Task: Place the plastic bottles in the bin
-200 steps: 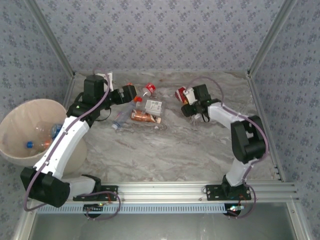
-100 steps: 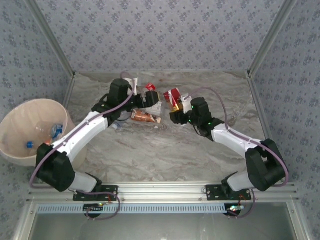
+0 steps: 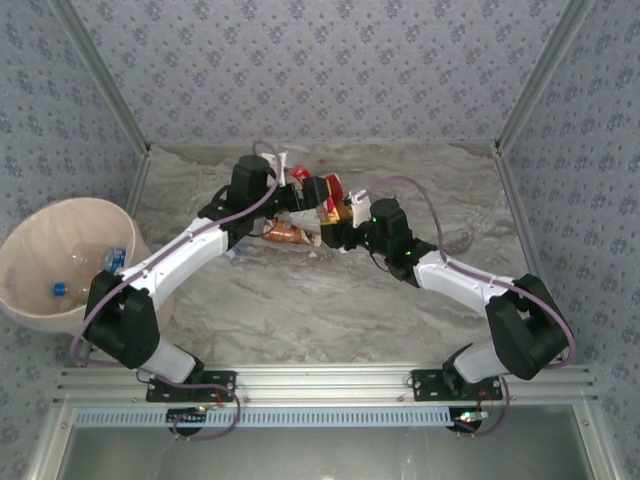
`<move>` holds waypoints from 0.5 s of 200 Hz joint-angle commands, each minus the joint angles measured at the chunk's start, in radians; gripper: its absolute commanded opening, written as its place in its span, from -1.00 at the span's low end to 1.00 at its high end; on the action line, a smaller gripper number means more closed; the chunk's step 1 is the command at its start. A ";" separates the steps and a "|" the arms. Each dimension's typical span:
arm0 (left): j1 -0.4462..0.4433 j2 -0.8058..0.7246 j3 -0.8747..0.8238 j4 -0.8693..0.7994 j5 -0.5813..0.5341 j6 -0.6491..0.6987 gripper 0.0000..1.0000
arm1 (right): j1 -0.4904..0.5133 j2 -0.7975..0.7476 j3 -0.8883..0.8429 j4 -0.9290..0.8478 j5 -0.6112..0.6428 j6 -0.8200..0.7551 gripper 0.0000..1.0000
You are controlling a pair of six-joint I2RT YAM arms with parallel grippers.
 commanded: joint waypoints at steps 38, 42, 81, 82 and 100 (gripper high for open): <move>-0.018 0.025 0.015 -0.008 -0.067 0.008 0.96 | 0.014 0.020 0.052 0.063 -0.113 0.062 0.08; -0.020 0.030 0.018 -0.013 -0.070 0.011 0.96 | 0.015 0.022 0.057 0.062 -0.121 0.062 0.08; -0.031 0.056 0.036 -0.043 -0.083 0.038 0.93 | 0.034 0.032 0.101 0.026 -0.156 0.071 0.09; -0.032 0.057 0.036 -0.044 -0.083 0.039 0.93 | 0.035 0.032 0.102 0.025 -0.156 0.070 0.10; -0.033 0.060 0.043 -0.058 -0.088 0.041 0.79 | 0.043 0.036 0.115 -0.004 -0.156 0.057 0.11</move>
